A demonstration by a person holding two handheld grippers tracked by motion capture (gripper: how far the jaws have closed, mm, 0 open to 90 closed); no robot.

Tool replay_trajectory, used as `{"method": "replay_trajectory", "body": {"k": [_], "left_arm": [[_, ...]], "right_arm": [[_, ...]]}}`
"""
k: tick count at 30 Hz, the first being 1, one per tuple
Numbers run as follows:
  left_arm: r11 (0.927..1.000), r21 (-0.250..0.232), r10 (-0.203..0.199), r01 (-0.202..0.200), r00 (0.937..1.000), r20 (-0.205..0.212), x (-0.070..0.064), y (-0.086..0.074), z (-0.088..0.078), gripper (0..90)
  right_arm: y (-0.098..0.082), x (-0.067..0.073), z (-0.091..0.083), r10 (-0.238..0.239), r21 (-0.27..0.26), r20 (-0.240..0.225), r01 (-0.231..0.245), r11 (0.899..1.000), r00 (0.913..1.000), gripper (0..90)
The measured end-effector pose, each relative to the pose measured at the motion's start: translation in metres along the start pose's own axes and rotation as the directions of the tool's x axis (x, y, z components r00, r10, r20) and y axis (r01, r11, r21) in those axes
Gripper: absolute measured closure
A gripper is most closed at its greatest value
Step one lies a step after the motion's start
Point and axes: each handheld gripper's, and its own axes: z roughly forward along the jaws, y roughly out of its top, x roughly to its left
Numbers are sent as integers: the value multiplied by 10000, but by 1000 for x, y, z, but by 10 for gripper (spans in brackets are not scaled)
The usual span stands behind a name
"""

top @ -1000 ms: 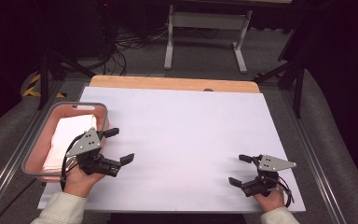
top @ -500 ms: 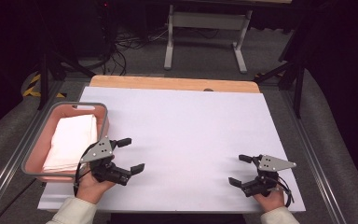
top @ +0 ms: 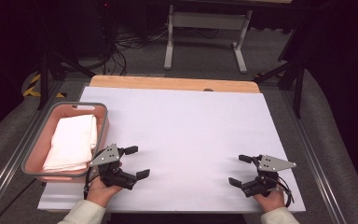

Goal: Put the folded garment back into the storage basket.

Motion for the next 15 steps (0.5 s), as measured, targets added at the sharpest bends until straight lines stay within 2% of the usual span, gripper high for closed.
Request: {"method": "replay_trajectory", "body": {"k": [2, 5, 7, 8, 15], "left_arm": [[10000, 66, -1, 2, 9999, -106, 0, -3, 1, 10], [9994, 210, 283, -276, 9990, -333, 0, -6, 1, 11], [9960, 452, 799, -765, 9936, -802, -1, -9, 3, 11], [9952, 541, 861, -811, 9915, -979, -1, -10, 4, 13], [9966, 429, 746, -703, 9912, -1094, 0, -11, 3, 12]], "right_arm": [[0, 0, 0, 7, -15, -10, -7, 10000, 10000, 26], [0, 0, 0, -13, 11, -24, 13, 10000, 10000, 26], [0, 0, 0, -18, 0, -51, 18, 10000, 10000, 26], [0, 0, 0, -19, -14, -69, 19, 10000, 10000, 26], [0, 0, -1, -49, -23, -139, 49, 10000, 9999, 26]]}}
